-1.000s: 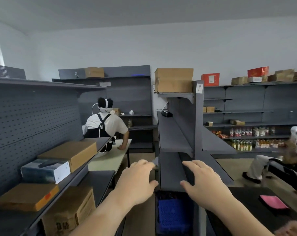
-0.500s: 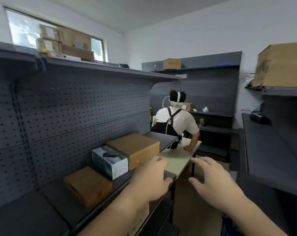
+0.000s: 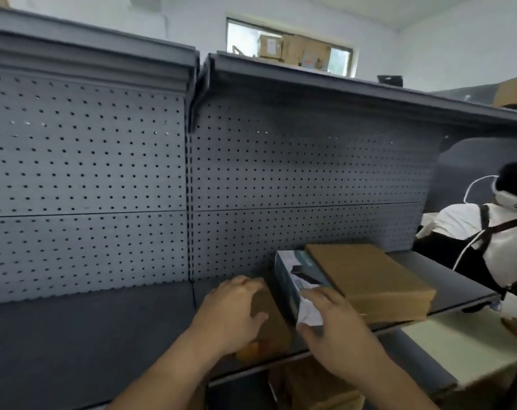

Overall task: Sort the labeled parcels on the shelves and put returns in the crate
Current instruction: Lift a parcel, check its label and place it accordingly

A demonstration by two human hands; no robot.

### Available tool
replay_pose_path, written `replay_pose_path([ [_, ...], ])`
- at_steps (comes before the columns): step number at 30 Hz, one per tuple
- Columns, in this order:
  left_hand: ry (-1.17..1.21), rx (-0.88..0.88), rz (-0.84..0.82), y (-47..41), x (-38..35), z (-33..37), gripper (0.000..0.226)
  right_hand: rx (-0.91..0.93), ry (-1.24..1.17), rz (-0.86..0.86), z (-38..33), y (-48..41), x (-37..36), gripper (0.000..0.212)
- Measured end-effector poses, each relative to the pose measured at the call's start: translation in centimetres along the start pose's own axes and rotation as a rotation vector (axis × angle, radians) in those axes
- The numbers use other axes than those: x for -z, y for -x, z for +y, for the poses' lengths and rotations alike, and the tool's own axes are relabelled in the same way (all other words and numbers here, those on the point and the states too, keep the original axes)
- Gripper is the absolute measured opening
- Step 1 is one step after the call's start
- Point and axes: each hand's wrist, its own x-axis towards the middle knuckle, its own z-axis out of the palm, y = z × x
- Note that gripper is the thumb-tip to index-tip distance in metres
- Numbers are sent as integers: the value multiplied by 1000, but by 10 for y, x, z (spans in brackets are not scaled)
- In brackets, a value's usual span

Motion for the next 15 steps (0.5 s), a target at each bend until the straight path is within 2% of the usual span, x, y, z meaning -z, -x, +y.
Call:
replay_pose_path([
  [4, 25, 189, -14, 17, -14, -13, 64, 148, -61, -137, 5, -25, -27, 66],
  [8, 54, 341, -17, 27, -32, -9, 61, 199, -143, -202, 18, -38, -43, 67],
  [12, 102, 434, -19, 32, -54, -5, 60, 217, -212, -237, 35, -37, -55, 71],
  [15, 131, 464, -40, 34, -66, -1, 71, 239, -217, -266, 45, -36, -63, 71],
])
